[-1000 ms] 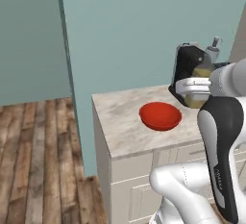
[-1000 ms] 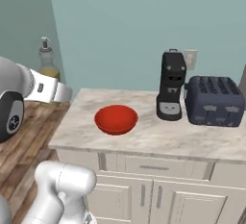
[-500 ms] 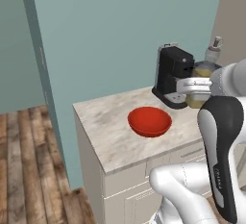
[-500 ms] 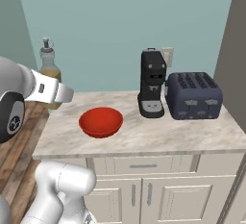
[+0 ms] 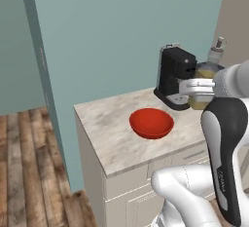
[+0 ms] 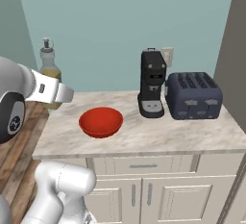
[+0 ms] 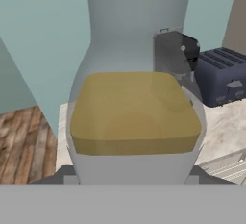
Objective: Retrieve the bottle and the shaker from the cabinet and place them next to the mixing bowl on the counter. Then add garlic from the fridge to the mixing bowl.
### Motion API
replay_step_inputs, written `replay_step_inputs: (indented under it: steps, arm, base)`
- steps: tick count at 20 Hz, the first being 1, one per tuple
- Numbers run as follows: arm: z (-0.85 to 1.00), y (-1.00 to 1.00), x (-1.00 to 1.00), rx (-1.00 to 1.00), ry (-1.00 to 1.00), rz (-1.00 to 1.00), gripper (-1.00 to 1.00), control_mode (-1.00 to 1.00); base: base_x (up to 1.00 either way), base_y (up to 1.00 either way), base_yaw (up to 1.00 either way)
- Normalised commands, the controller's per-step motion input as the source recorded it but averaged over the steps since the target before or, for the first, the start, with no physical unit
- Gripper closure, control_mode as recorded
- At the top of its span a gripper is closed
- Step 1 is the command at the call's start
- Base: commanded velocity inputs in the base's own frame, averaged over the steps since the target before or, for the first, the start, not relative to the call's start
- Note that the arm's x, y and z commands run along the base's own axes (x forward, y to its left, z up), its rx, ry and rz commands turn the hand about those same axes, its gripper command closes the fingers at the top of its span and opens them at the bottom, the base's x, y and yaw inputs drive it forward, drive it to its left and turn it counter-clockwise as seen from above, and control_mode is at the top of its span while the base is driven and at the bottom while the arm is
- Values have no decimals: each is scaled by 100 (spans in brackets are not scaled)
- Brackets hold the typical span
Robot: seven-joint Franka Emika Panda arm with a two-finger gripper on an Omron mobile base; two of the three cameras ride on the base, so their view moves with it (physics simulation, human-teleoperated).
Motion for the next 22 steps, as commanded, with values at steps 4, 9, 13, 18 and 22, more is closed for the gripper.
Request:
replay_step_inputs:
  steps: [4, 9, 13, 18, 22]
  arm:
    - [0, 10, 0, 0, 0, 0, 100, -100]
    - [-2, 93, 30, -12, 0, -23, 100, -100]
    - [-19, 63, 23, -4, 0, -27, 100, -100]
    - [-39, 16, 14, 0, -1, -16, 100, -100]
    - [-48, 0, 27, 0, -7, -2, 100, -100]
  base:
    - [0, 5, 0]
    - [0, 0, 0]
    - [0, 0, 0]
    - [0, 0, 0]
    - [0, 0, 0]
